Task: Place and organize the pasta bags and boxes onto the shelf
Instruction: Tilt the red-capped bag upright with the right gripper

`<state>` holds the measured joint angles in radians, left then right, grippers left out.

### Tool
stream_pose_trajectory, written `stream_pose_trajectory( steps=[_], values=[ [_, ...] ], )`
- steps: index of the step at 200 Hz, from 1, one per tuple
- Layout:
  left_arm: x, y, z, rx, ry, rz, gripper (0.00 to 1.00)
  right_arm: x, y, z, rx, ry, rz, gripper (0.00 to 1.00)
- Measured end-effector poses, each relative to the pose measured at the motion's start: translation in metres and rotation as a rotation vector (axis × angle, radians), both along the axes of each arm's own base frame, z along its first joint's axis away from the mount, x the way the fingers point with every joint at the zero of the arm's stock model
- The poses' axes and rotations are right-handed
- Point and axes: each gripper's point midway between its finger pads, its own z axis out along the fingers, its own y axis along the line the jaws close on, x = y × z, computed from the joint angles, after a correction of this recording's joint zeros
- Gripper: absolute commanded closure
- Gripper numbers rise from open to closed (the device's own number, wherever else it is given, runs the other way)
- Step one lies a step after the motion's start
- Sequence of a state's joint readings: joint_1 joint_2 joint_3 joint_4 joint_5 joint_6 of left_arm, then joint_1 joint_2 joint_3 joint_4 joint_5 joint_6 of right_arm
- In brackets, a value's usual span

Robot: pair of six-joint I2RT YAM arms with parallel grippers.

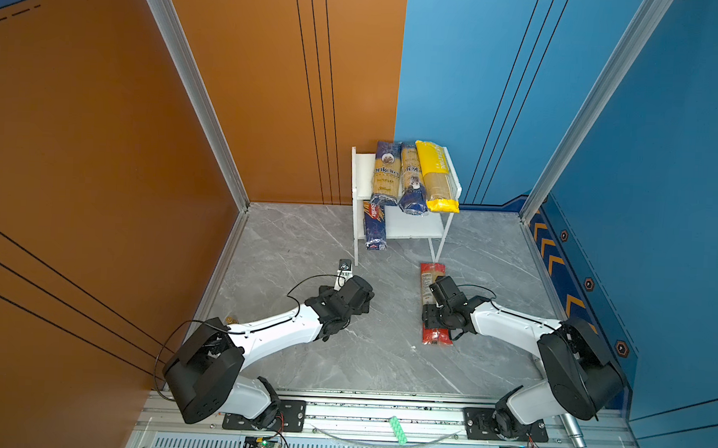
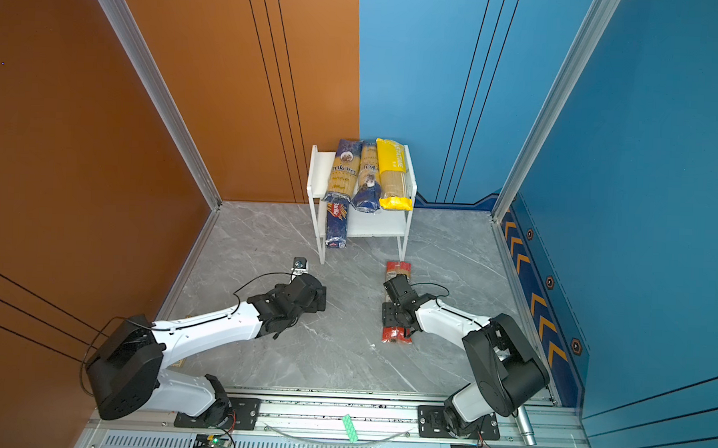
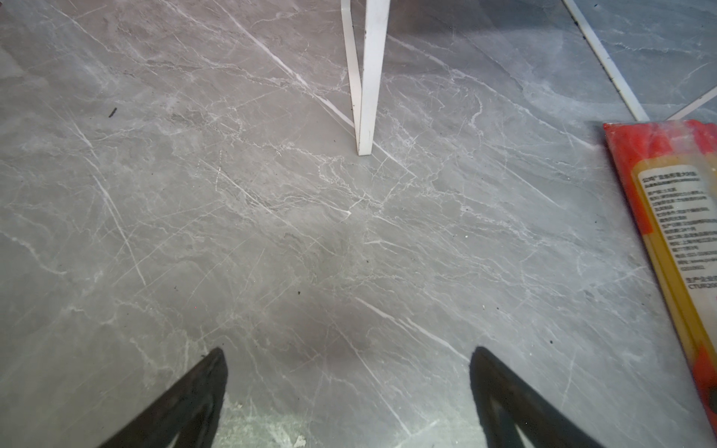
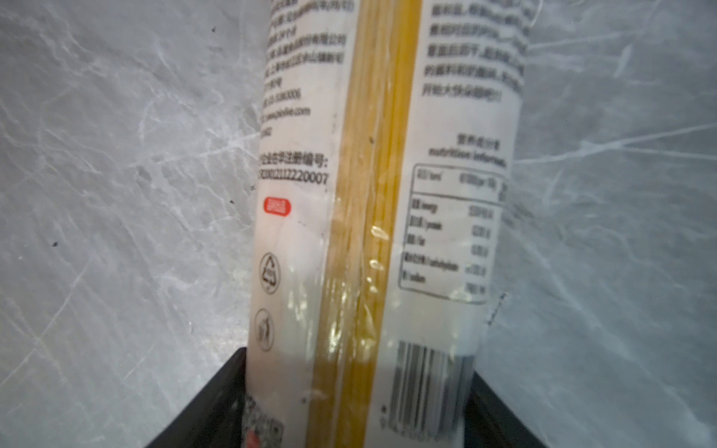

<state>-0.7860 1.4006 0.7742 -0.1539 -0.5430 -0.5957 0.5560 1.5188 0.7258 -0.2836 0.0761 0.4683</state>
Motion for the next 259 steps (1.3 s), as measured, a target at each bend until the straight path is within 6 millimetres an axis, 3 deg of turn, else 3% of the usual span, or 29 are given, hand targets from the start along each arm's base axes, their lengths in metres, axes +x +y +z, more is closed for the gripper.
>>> stream_pose_trajectory(
  steps=[33, 57, 113, 259],
  values=[
    [-0.0012, 0.0014, -0.0015, 0.001, 0.004, 0.003, 0.02, -0.0012, 0.003, 0.0002, 0.003, -0.001, 0.007, 0.38],
    [-0.0018, 0.002, -0.0011, -0.001, 0.003, 0.004, 0.02, -0.0009, 0.0045, 0.0007, 0.006, -0.005, 0.006, 0.49],
    [-0.0043, 0.0045, -0.0015, -0.006, 0.003, 0.008, 0.02, -0.0015, 0.0058, 0.0062, 0.014, -0.024, 0.008, 0.59],
    [-0.0043, 0.0045, 0.0, -0.018, 0.0, 0.015, 0.02, -0.0076, 0.0047, 0.01, 0.027, -0.04, 0.016, 0.66]
  ],
)
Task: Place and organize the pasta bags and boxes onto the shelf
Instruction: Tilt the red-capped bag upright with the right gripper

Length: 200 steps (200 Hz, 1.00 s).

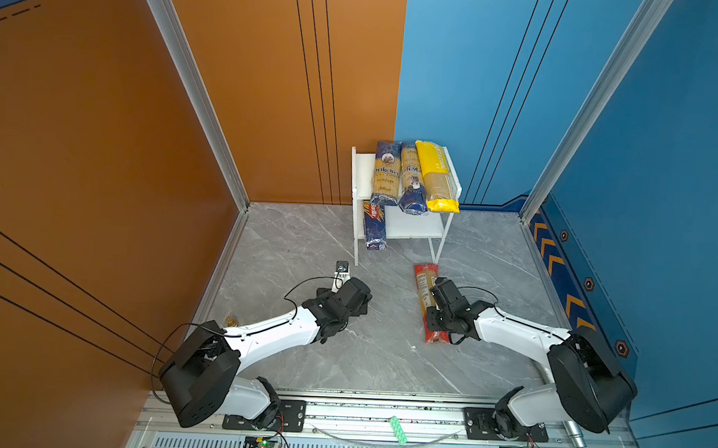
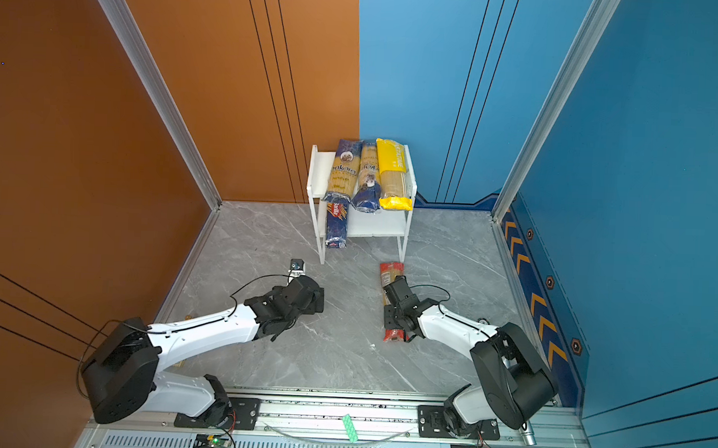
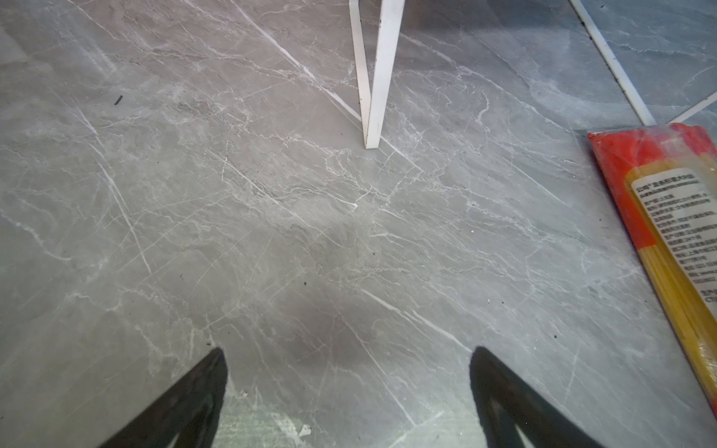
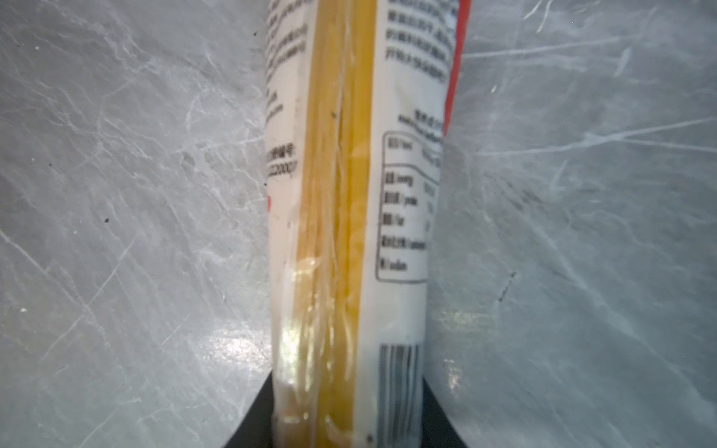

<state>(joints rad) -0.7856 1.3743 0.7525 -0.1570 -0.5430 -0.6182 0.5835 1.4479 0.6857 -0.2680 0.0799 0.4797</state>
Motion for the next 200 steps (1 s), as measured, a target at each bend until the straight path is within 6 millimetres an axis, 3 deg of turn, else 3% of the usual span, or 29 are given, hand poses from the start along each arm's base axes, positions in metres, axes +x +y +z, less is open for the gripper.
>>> stream_pose_trajectory(
  steps=[23, 34, 45, 132, 145, 200],
  values=[
    [0.0, 0.0, 0.0, 0.0, 0.0, 0.0, 0.02, 0.0, 0.0, 0.002, 0.003, -0.005, 0.0, 0.7],
    [0.0, 0.0, 0.0, 0.0, 0.0, 0.0, 0.02, 0.0, 0.0, 0.002, 0.004, -0.005, 0.001, 0.8],
    [0.0, 0.0, 0.0, 0.0, 0.0, 0.0, 0.02, -0.001, 0.0, 0.003, 0.004, -0.003, 0.001, 0.83],
    [0.0, 0.0, 0.0, 0.0, 0.0, 0.0, 0.02, -0.014, -0.007, 0.014, 0.023, 0.032, 0.012, 0.89],
    [0.0, 0.0, 0.0, 0.0, 0.0, 0.0, 0.02, -0.015, -0.008, 0.015, 0.033, 0.039, 0.009, 1.0],
    [0.0, 0.0, 0.0, 0.0, 0.0, 0.0, 0.02, -0.015, -0.008, 0.019, 0.07, 0.047, 0.003, 1.0]
  ],
)
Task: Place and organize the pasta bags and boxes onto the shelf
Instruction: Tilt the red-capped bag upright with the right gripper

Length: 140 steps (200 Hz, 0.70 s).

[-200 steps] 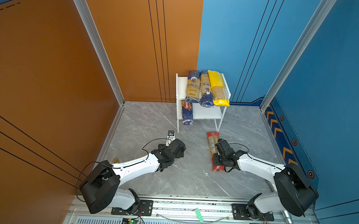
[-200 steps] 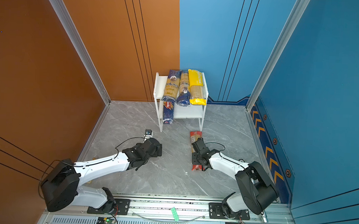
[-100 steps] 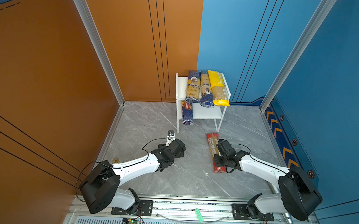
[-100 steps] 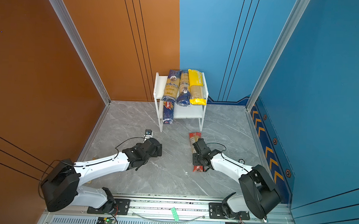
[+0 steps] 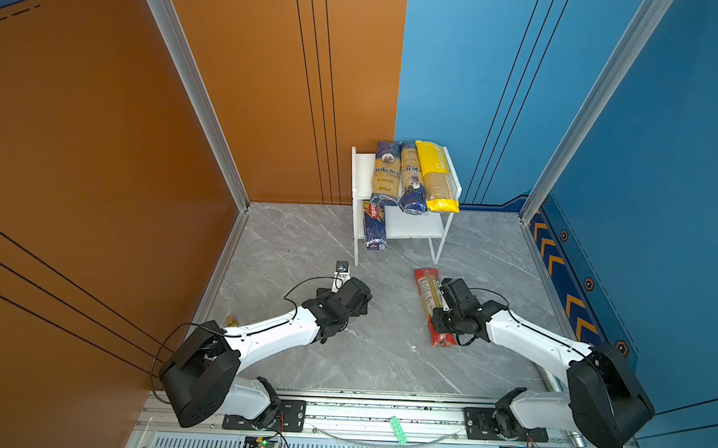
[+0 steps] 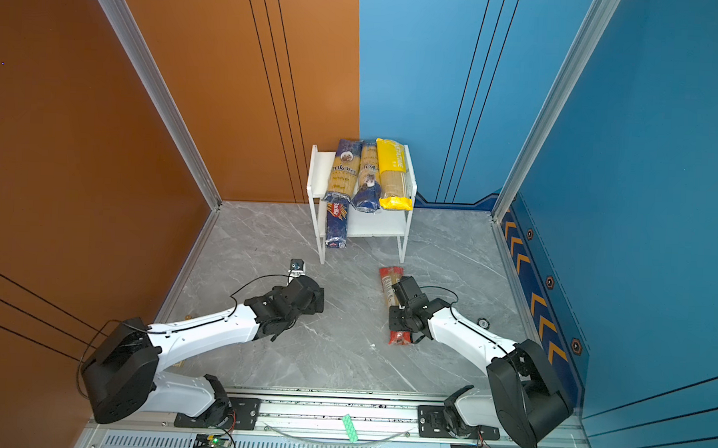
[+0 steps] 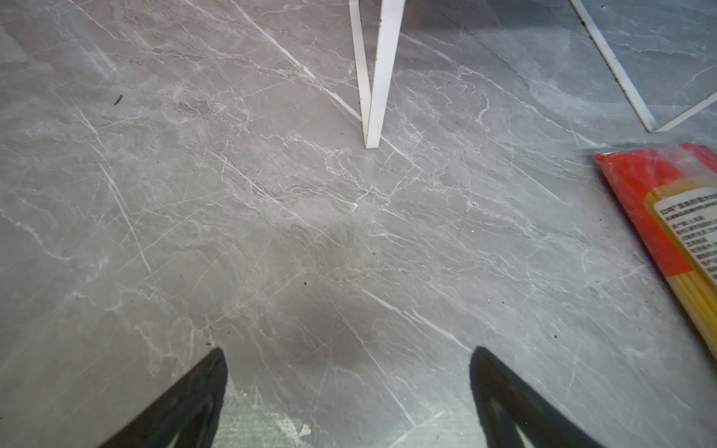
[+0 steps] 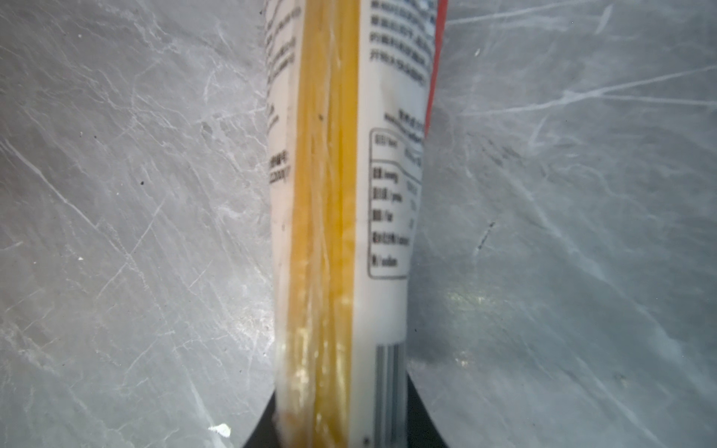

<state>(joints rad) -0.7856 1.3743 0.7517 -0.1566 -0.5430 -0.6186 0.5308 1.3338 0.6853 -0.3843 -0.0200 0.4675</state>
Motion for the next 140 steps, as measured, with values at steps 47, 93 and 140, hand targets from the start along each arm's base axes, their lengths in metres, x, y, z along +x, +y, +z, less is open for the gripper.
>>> stream_pose_trajectory(
  steps=[47, 93, 140],
  values=[
    [-0.001, 0.001, -0.002, 0.001, 0.002, 0.0, 0.02, -0.005, -0.004, 0.01, 0.002, -0.02, 0.002, 1.0],
    [-0.002, 0.002, -0.004, 0.004, 0.006, 0.002, 0.02, -0.003, -0.009, 0.028, -0.008, -0.097, 0.005, 1.0],
    [-0.002, 0.002, -0.004, 0.004, 0.006, 0.002, 0.02, -0.002, -0.012, 0.047, -0.005, -0.163, 0.008, 1.0]
  ],
)
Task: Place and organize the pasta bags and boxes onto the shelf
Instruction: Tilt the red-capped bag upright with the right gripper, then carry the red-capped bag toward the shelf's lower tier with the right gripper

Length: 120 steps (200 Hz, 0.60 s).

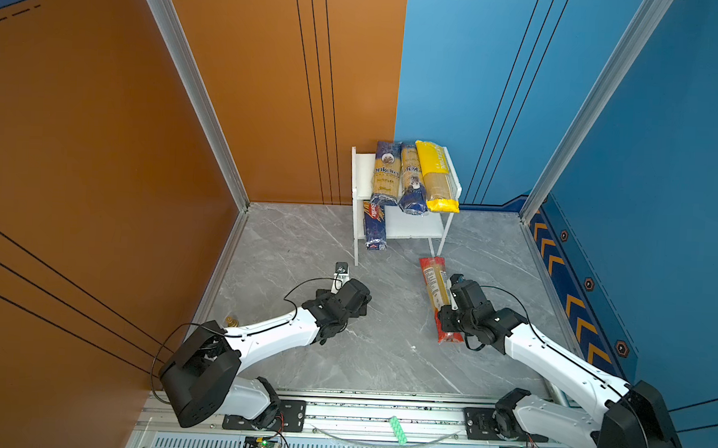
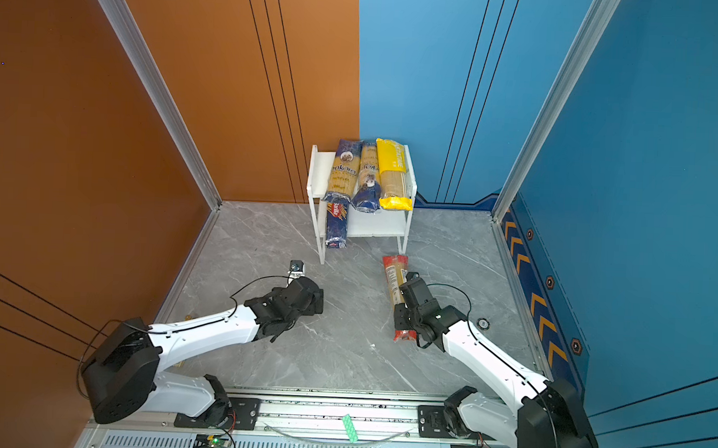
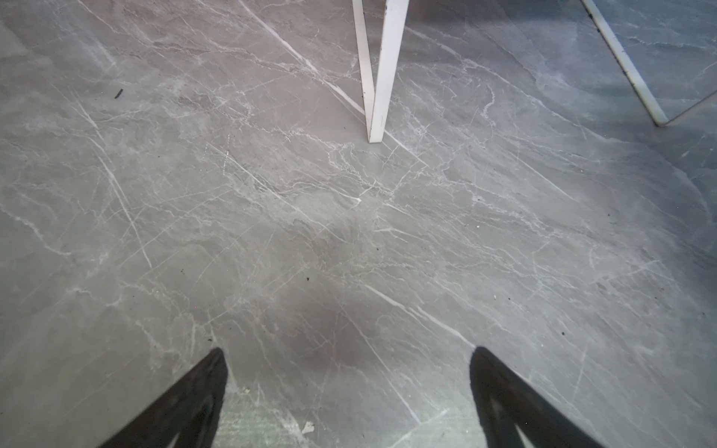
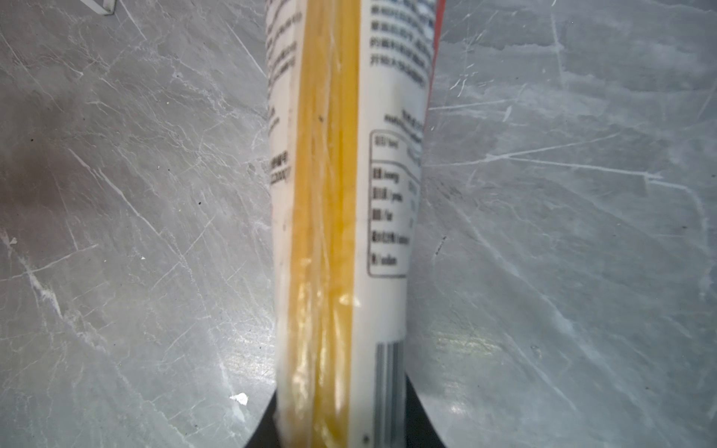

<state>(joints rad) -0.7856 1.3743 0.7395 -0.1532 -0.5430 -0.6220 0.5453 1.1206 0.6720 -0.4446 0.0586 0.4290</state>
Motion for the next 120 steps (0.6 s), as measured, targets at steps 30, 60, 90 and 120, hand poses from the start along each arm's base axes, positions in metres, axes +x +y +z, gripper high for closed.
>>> stream_pose_trajectory(
  steps=[30, 60, 90, 120],
  values=[
    [0.0, 0.0, 0.0, 0.0, 0.0, 0.0, 0.02, -0.007, -0.003, 0.006, -0.018, -0.001, 0.011, 1.0],
    [0.0, 0.0, 0.0, 0.0, 0.0, 0.0, 0.02, -0.011, 0.006, 0.029, -0.031, -0.013, 0.052, 1.0],
    [0.0, 0.0, 0.0, 0.0, 0.0, 0.0, 0.02, -0.008, 0.02, 0.06, -0.015, -0.07, 0.09, 1.0],
    [0.0, 0.0, 0.0, 0.0, 0.0, 0.0, 0.02, -0.002, 0.025, 0.076, -0.001, -0.11, 0.091, 1.0]
  ],
)
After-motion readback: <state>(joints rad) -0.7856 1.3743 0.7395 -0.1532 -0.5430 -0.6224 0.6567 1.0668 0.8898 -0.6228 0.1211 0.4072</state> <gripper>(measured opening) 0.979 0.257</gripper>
